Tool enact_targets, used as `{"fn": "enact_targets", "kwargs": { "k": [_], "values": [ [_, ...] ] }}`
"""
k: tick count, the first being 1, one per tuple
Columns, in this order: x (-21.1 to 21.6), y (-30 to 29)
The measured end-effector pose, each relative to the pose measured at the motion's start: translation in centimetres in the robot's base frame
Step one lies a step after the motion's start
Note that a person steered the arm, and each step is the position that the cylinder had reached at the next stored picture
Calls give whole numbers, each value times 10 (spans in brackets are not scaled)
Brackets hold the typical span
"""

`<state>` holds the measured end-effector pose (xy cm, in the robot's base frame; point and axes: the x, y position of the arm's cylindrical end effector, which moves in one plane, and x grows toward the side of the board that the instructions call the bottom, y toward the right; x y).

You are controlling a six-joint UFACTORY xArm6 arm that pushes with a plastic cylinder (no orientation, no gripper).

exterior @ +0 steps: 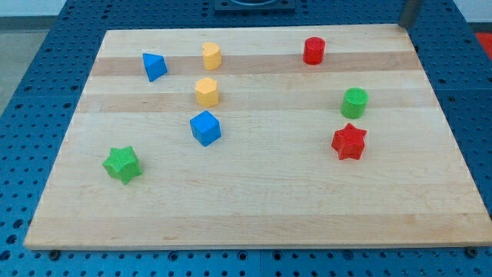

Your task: Move your arm towards the triangle

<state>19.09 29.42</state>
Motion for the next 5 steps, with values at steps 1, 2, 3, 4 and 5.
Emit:
{"fn": "enact_targets", "kwargs": {
  "k": [1, 2, 3, 4, 5],
  "values": [
    [0, -1],
    [0, -43],
    [1, -90],
    [1, -148],
    [1, -199]
  ]
}}
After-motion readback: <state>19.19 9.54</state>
